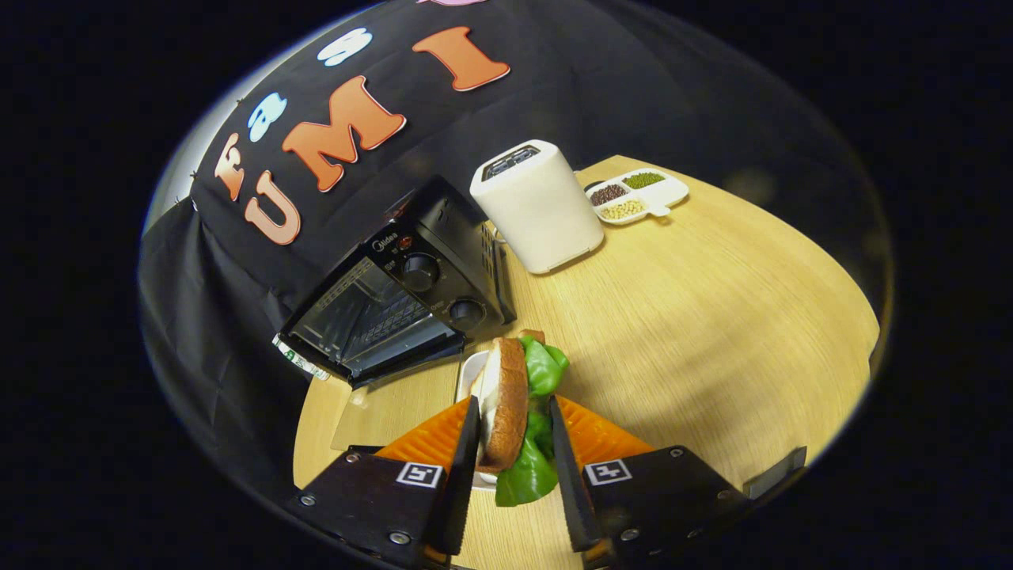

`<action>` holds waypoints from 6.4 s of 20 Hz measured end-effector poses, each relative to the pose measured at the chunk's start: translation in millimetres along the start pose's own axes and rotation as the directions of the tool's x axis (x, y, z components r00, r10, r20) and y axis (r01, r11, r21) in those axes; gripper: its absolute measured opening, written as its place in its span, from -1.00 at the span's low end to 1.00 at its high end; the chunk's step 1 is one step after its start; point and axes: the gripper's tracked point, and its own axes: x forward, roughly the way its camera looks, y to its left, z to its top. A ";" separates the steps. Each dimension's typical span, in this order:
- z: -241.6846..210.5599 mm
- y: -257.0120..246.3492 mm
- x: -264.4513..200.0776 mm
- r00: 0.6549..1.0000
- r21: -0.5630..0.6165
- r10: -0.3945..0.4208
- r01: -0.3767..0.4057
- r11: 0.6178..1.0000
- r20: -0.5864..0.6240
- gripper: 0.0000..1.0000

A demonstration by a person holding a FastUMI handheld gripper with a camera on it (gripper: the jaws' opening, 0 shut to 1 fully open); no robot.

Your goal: Open the toaster oven, put the food inside, and close the toaster oven door.

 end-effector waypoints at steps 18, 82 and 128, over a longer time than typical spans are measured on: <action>15.5 85.9 -11.0 0.978 0.048 0.173 -0.179 0.983 0.114 -0.44; 43.9 184.5 116.9 0.884 -0.300 -0.108 0.266 0.916 0.456 0.61; -147.1 141.3 63.5 0.997 -0.532 -0.049 0.012 0.846 -0.057 0.96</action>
